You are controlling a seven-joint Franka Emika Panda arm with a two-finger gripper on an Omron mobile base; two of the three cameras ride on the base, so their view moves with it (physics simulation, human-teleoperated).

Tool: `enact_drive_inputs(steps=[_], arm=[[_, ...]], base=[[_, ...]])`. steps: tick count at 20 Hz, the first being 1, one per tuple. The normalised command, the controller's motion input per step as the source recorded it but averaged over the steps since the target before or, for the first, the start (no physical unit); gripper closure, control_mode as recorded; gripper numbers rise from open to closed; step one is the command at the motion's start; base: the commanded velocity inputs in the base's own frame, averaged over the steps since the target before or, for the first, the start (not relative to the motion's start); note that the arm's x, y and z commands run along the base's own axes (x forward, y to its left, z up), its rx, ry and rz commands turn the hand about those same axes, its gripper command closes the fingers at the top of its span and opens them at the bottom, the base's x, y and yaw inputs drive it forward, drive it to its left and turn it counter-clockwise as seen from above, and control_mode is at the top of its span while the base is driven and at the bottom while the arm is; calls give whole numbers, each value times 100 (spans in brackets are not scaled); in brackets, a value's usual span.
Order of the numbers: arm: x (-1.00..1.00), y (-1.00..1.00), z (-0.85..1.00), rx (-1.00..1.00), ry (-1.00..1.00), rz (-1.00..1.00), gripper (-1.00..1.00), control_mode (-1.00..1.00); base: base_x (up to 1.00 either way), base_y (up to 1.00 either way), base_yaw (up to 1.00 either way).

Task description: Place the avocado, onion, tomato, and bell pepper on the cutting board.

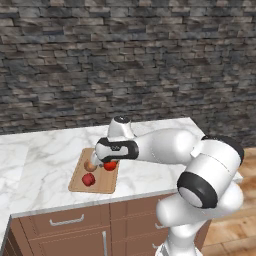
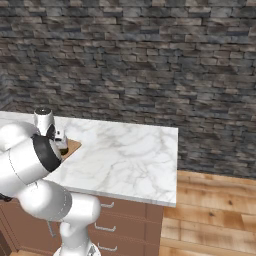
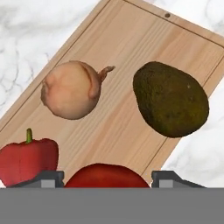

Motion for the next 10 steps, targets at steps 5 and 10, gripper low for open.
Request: enact_drive_inputs(steps=[5,10], arm=[[0,6,-23,0,0,0,100,-100],[0,1,-25,0,0,0,100,-100]], base=[[0,0,0],[0,0,0]])
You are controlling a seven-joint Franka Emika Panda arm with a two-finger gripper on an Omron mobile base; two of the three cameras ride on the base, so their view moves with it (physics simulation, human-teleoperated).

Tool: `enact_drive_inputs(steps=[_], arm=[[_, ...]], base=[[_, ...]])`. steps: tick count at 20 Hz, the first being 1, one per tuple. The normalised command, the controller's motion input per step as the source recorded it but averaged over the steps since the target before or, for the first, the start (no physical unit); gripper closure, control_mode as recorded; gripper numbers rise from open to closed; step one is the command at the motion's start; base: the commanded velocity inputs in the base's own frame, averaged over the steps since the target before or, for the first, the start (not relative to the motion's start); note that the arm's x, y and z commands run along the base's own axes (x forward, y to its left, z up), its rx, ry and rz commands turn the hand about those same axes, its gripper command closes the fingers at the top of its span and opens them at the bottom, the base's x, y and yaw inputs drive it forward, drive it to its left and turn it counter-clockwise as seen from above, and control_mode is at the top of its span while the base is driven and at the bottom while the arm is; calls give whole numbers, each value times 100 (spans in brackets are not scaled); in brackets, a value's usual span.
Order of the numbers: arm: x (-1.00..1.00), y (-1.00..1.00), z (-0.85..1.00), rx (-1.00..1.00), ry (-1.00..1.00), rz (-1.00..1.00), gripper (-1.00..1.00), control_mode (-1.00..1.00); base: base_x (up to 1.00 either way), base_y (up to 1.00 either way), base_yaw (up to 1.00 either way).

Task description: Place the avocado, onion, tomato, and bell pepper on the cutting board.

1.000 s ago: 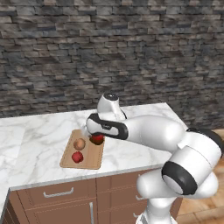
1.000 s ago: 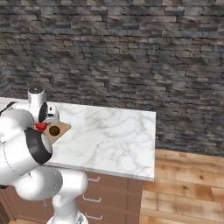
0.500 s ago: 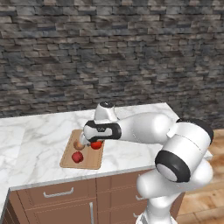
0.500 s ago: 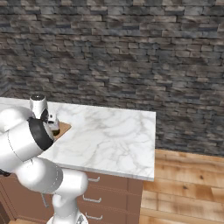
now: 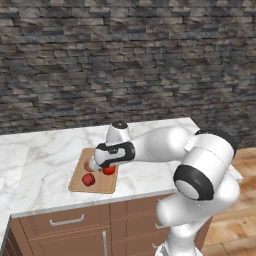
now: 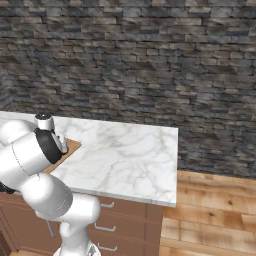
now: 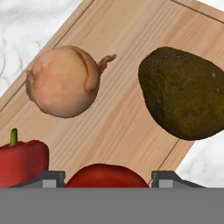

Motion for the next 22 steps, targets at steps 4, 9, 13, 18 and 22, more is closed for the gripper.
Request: enact_drive_inputs(steps=[4,9,13,18,22], arm=[[0,1,-26,0,0,0,100,-100],[-4,9,-18,0,0,0,100,-100],[-2,14,-10,0,0,0,100,-100],[-1,3,-10,0,0,0,100,-100],[0,0,-17,0,0,0,100,-100]], base=[[0,0,0],[0,0,0],[0,0,0],[0,0,0],[0,0,0]])
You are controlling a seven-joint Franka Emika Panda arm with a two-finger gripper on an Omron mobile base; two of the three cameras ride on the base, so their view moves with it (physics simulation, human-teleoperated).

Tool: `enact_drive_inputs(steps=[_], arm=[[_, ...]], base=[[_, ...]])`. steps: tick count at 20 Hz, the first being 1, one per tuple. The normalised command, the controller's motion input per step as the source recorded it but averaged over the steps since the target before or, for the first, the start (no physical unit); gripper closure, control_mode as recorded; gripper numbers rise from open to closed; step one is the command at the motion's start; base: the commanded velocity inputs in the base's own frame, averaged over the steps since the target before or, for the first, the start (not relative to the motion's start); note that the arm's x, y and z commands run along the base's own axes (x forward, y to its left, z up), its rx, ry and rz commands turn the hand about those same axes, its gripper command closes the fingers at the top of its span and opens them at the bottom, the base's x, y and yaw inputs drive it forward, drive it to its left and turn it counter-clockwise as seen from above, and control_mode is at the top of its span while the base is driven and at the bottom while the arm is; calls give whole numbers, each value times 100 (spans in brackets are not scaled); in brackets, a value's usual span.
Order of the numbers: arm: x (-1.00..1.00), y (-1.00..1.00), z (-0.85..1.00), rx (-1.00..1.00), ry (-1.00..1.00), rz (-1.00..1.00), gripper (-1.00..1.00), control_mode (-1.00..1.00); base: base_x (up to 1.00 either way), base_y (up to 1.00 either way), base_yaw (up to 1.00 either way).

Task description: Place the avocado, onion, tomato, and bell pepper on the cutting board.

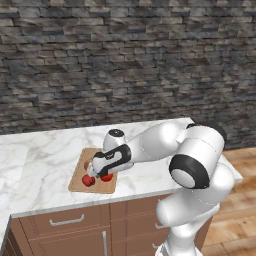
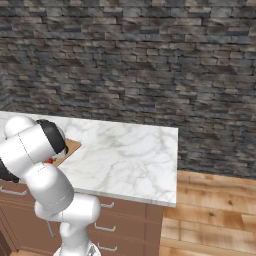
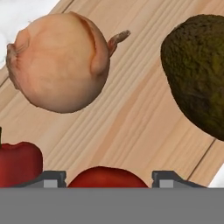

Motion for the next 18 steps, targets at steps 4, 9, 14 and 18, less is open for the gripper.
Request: enact_drive_inputs(steps=[4,9,14,18], arm=[[0,0,-20,0,0,0,100,-100],[-4,0,-7,0,0,0,-100,-100],[-20,0,0,0,-2,0,-100,-100],[-22,0,1,0,-2,0,-100,-100]], base=[[0,0,0],[0,0,0],[0,0,0],[0,0,0]])
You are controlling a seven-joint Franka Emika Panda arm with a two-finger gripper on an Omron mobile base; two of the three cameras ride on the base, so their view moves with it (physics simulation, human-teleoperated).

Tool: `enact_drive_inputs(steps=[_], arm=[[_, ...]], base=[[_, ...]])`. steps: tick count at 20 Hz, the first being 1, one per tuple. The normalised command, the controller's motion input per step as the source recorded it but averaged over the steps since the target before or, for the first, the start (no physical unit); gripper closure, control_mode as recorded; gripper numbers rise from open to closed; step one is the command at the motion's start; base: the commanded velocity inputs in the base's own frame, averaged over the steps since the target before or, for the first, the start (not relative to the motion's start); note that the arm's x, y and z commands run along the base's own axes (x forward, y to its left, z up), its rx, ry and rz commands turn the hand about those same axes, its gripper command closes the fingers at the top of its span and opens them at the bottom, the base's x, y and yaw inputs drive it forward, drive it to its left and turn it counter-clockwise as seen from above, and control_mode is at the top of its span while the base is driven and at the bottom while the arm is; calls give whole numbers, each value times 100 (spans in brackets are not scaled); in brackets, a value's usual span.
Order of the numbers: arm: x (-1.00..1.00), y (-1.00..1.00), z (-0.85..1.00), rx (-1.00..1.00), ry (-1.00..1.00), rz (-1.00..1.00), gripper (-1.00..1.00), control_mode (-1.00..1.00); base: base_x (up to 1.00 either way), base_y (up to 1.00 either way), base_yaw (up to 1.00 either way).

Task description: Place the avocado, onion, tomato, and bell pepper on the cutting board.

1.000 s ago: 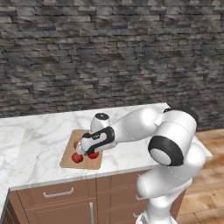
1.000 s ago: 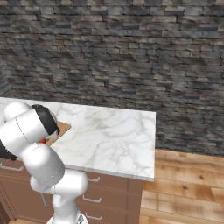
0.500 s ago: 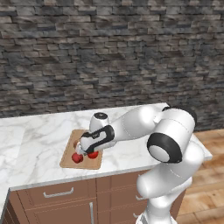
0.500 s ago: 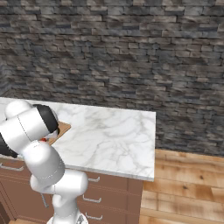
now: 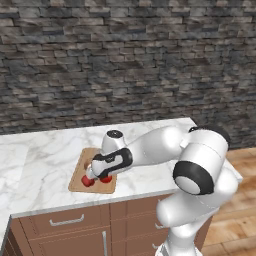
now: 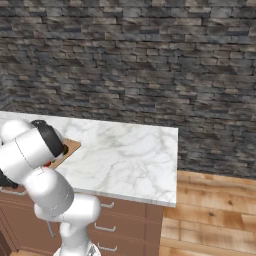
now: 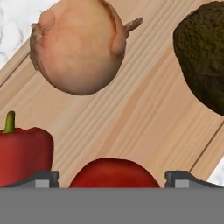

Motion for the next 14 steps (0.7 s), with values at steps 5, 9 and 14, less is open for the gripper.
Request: enact_drive_inputs(steps=[5,9,14], arm=[[-10,0,5,0,-1,0,-100,-100],[-8,0,28,0,-6,0,-100,-100],[-8,0,60,0,-11,0,-100,-100]], base=[[0,0,0],[0,0,0],[0,0,0]])
